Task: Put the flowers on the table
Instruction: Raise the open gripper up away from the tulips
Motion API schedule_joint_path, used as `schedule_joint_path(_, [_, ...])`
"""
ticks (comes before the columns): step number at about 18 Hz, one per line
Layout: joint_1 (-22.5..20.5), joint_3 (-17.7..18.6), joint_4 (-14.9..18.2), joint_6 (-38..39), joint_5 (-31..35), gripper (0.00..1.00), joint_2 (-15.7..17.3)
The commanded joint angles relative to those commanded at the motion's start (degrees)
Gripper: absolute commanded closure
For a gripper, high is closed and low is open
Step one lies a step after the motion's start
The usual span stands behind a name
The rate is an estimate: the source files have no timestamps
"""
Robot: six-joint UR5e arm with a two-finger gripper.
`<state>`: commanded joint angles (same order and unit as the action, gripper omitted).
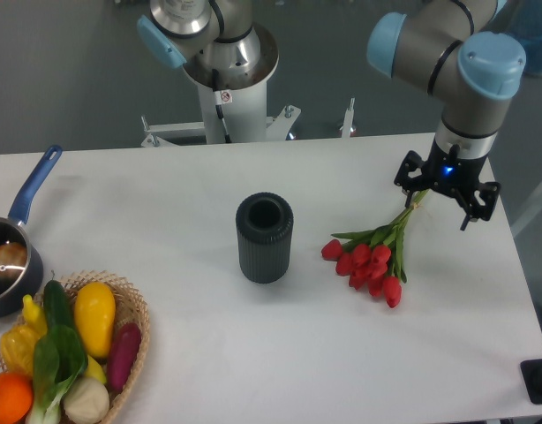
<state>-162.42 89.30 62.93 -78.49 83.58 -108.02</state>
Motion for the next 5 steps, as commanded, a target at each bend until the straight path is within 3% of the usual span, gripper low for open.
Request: schedule_joint_path(5, [0.17,-0.17,-0.09,-0.09,-0.70,0.00,0.09])
